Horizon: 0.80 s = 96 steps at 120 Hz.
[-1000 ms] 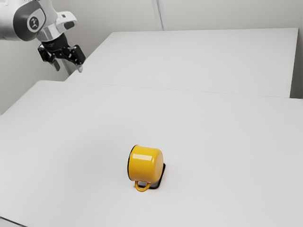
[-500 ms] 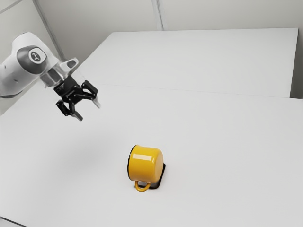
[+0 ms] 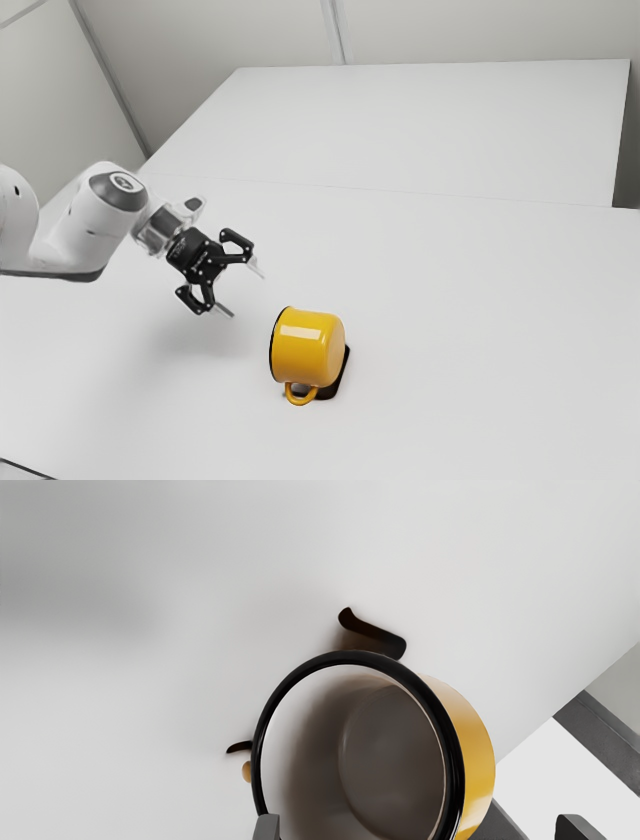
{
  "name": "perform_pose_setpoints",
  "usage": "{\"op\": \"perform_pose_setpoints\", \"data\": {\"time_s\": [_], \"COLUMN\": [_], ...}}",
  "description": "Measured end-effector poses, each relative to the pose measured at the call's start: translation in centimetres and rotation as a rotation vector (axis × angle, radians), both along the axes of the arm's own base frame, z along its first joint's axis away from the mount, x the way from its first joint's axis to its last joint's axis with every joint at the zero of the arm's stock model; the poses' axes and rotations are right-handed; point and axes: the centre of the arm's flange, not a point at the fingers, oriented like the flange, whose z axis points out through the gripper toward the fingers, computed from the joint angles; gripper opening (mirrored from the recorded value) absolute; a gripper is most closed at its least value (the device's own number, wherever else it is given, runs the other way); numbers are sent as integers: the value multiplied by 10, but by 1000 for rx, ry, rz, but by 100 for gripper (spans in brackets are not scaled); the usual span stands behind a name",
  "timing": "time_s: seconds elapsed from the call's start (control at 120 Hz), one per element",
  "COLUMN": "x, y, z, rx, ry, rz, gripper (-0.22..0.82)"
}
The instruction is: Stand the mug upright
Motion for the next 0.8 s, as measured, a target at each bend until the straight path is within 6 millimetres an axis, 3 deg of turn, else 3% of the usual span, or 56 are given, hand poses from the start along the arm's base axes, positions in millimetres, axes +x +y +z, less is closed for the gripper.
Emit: {"op": "perform_pose_setpoints", "data": {"time_s": [0.742, 0.8], "x": [15, 16], "y": [-69, -71], "z": [-49, -51], "rx": [-173, -179], "ry": [73, 72], "rz": [98, 108], "gripper": [60, 54]}}
